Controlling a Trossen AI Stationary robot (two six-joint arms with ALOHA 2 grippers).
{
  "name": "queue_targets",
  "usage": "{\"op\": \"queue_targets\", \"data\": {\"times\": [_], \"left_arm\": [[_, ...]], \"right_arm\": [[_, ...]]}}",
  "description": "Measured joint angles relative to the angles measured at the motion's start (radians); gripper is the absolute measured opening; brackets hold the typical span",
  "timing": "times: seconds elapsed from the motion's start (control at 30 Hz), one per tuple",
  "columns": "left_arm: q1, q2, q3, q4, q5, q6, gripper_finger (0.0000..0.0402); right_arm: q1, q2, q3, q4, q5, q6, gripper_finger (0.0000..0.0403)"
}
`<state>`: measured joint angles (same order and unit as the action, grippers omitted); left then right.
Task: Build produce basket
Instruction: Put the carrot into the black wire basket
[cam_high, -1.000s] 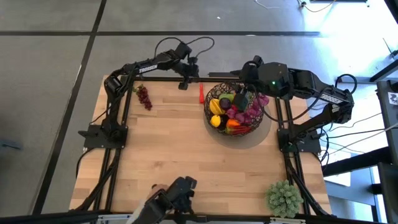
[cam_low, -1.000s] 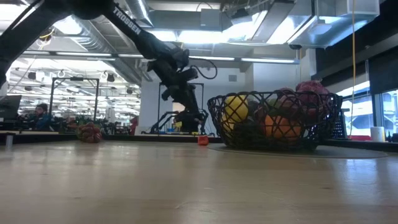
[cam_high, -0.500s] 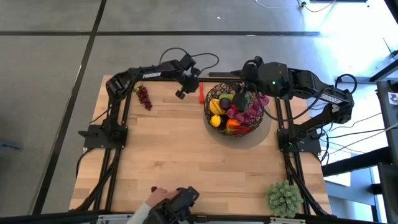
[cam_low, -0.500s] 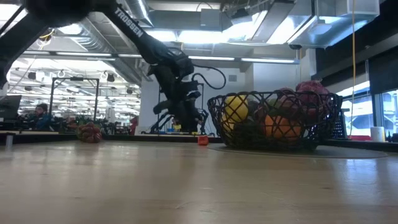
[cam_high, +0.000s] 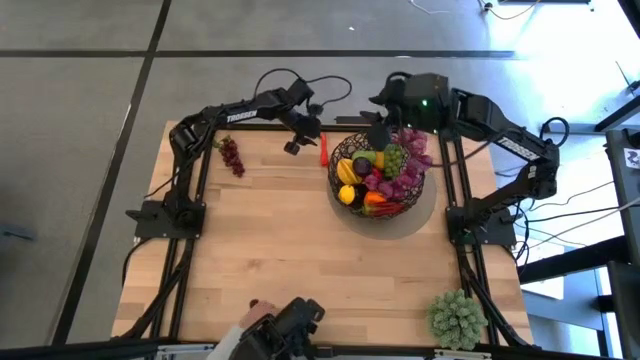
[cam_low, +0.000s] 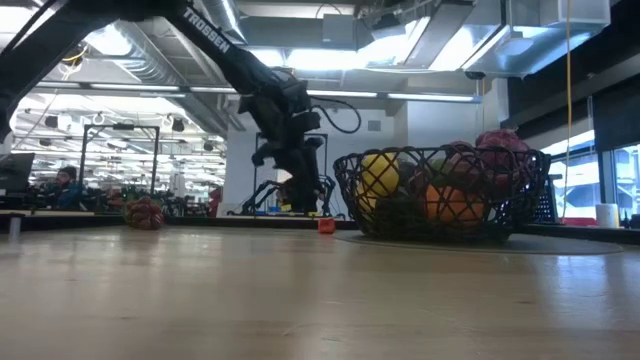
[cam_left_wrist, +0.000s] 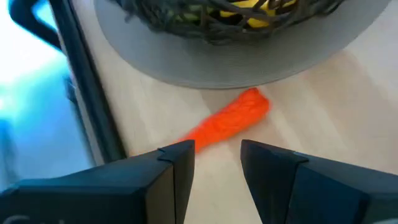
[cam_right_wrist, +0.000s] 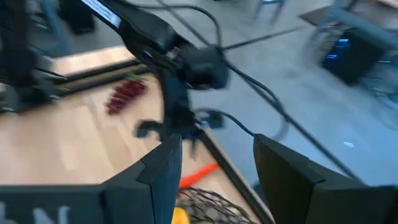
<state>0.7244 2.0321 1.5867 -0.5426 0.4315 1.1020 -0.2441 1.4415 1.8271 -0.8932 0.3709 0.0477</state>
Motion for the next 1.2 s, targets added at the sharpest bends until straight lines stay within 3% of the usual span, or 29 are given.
{"op": "queue_targets", "data": {"times": [0.13,0.23,0.73,0.93,1.07,1.2], "left_arm": [[-0.015,0.026,0.000,0.076,-0.028,0.159,0.0121],[-0.022,0.052,0.000,0.098,-0.044,0.240,0.0121],[-0.023,0.140,-0.001,0.162,-0.086,0.528,0.0121],[-0.026,0.150,0.000,0.190,-0.095,0.520,0.0121],[-0.034,0.144,-0.002,0.171,-0.187,0.384,0.0121],[-0.025,0.075,0.000,0.088,-0.159,0.268,0.0121]], "right_arm": [[-0.075,0.015,0.000,0.041,-0.169,0.002,0.0193],[-0.110,0.030,0.000,0.037,-0.231,0.008,0.0193],[-0.125,0.044,0.000,0.037,-0.270,0.055,0.0193],[-0.125,0.044,0.000,0.037,-0.270,0.052,0.0193],[-0.125,0.047,0.000,0.036,-0.270,0.051,0.0193],[-0.143,0.055,0.000,0.035,-0.271,0.051,0.0193]]}}
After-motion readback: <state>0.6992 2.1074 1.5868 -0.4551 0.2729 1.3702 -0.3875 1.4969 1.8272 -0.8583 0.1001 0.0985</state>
